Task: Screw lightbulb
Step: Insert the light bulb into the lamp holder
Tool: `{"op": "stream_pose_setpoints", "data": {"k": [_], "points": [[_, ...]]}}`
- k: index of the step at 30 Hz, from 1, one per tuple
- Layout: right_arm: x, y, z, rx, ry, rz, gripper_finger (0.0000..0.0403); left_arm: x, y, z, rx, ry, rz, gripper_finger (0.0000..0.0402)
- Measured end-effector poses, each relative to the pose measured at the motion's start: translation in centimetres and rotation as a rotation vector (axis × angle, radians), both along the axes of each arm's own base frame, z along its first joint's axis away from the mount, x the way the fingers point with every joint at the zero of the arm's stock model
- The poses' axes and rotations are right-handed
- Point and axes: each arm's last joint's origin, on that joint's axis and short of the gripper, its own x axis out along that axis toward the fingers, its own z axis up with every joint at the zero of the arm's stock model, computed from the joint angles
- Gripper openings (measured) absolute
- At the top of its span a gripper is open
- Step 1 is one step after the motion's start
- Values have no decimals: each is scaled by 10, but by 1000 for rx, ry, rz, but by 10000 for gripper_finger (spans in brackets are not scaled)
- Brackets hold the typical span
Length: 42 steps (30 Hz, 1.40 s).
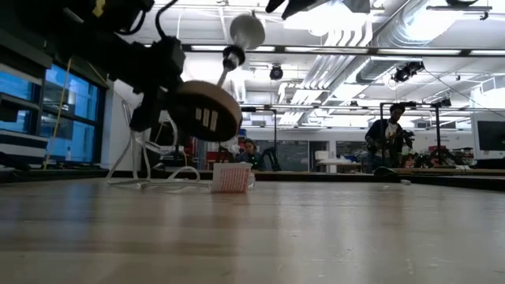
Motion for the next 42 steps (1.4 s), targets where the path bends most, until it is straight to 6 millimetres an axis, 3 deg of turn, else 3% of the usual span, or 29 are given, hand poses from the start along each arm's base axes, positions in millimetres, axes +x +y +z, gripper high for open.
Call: {"op": "stream_pose_setpoints", "data": {"k": [3, 7, 11, 14, 18, 24, 29, 33, 38, 42], "points": [[-7, -3, 8, -12, -40, -5, 325, -5, -4, 13, 33, -21, -24, 107], [-33, -9, 35, 1, -184, -47, 325, -19, -14, 44, 31, -159, -39, 107], [-52, -19, 59, 140, -491, -122, 325, -31, -16, 86, 68, -248, -2, 107], [-43, -26, 71, 294, -735, 95, 325, -32, -16, 119, 74, -310, -5, 107], [-26, -38, 82, 323, -897, 471, 325, -28, -21, 157, 42, -371, -70, 107], [-20, -82, 83, 351, -1004, 648, 325, -23, -46, 199, -155, -573, -284, 107], [-14, -119, 75, 556, -1046, 866, 325, -13, -74, 213, -313, -651, -438, 107], [-9, -142, 64, 669, -1048, 925, 325, -2, -91, 216, -334, -640, -479, 107], [-4, -146, 59, 729, -1045, 1001, 325, 11, -99, 209, -333, -598, -482, 107], [-7, -144, 62, 747, -1030, 1024, 325, 8, -95, 211, -288, -591, -399, 107]]}}
